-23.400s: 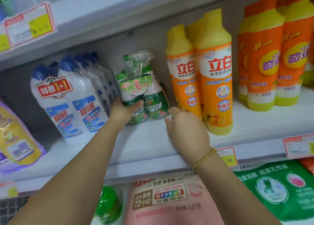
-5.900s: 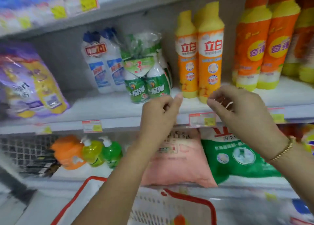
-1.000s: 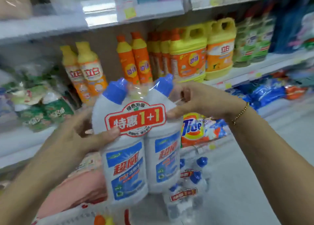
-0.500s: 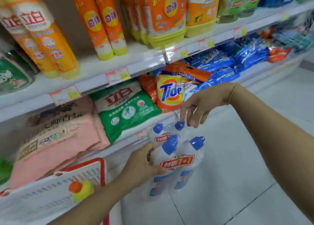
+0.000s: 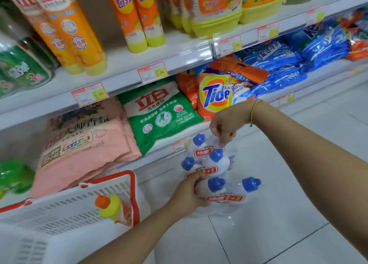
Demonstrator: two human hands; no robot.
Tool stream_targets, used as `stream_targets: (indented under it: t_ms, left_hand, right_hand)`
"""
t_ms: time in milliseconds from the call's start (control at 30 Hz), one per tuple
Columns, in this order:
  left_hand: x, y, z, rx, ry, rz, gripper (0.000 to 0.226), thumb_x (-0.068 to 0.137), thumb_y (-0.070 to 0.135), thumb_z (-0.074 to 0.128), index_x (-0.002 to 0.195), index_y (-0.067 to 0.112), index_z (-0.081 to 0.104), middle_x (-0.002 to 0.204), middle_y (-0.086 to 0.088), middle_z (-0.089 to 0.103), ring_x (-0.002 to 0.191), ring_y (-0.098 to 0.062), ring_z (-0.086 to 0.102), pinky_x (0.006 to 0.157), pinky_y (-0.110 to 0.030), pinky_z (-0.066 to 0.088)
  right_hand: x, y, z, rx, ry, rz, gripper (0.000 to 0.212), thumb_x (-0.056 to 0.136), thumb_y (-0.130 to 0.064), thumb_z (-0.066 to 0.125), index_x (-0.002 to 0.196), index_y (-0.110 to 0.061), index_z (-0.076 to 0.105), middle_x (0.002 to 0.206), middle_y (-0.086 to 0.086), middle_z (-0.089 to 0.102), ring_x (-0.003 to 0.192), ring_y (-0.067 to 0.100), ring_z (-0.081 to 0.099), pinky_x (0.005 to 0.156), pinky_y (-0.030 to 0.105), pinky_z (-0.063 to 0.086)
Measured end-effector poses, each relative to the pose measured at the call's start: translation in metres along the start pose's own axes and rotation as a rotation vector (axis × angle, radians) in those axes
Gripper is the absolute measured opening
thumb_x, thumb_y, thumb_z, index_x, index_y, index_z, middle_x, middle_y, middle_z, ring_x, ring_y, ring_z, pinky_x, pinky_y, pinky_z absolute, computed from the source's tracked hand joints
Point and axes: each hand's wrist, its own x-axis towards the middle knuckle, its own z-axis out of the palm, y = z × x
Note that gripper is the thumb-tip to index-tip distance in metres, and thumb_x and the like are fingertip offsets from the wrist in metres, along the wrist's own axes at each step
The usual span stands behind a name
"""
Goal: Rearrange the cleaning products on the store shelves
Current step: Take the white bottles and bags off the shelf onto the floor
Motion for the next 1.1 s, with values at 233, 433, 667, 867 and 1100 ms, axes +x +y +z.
stream_targets:
  t_ms: [233, 433, 667, 867, 1100]
  left_hand:
    - [-0.014, -0.003, -0.03, 0.118, 0.004, -0.001, 0.034, 0.079, 0.011, 0.076, 0.108, 0.026, 0.066, 0.105, 0.013, 0.067, 0.094, -0.003, 0.06, 0.078, -0.004, 0.044]
    - [-0.024, 0.035, -0.096, 0.119, 0.017, 0.098, 0.028, 0.081, 0.022, 0.076, 0.106, 0.012, 0.069, 0.08, 0.014, 0.061, 0.07, 0.001, 0.057, 0.08, -0.019, 0.049]
    - [-0.083, 0.075, -0.281, 0.083, 0.659, 0.26, 0.011, 0.081, 0.026, 0.073, 0.077, 0.018, 0.068, 0.071, -0.004, 0.066, 0.063, -0.015, 0.06, 0.065, -0.03, 0.052]
    - [-0.131, 0.045, -0.432, -0.059, 1.071, 0.254, 0.019, 0.086, 0.012, 0.068, 0.07, 0.022, 0.063, 0.06, 0.008, 0.064, 0.064, -0.012, 0.062, 0.067, -0.029, 0.055]
    - [-0.122, -0.022, -0.571, -0.166, 1.256, 0.03, 0.03, 0.084, 0.012, 0.071, 0.111, 0.001, 0.065, 0.103, -0.015, 0.069, 0.091, -0.024, 0.063, 0.082, -0.033, 0.052]
  right_hand:
    - [0.016, -0.051, -0.003, -0.063, 0.096, -0.127, 0.015, 0.082, -0.019, 0.072, 0.079, -0.015, 0.058, 0.07, 0.001, 0.06, 0.062, 0.012, 0.053, 0.057, 0.02, 0.043]
    - [0.008, -0.135, -0.023, -0.045, 0.585, -0.371, 0.018, 0.087, -0.033, 0.065, 0.084, -0.016, 0.062, 0.082, -0.003, 0.066, 0.075, 0.014, 0.061, 0.069, 0.022, 0.048]
    - [0.047, -0.268, -0.039, 0.129, 1.123, -0.728, 0.014, 0.086, -0.029, 0.066, 0.085, -0.016, 0.06, 0.077, -0.005, 0.063, 0.072, 0.014, 0.06, 0.069, 0.033, 0.049]
    - [0.124, -0.394, -0.029, -0.106, 1.284, -0.853, 0.016, 0.085, -0.023, 0.059, 0.095, -0.011, 0.059, 0.085, 0.007, 0.06, 0.076, 0.027, 0.059, 0.061, 0.037, 0.046]
    - [0.197, -0.449, -0.025, -0.518, 1.137, -0.712, 0.031, 0.094, -0.037, 0.052, 0.082, -0.011, 0.063, 0.074, 0.012, 0.064, 0.064, 0.032, 0.061, 0.053, 0.03, 0.03]
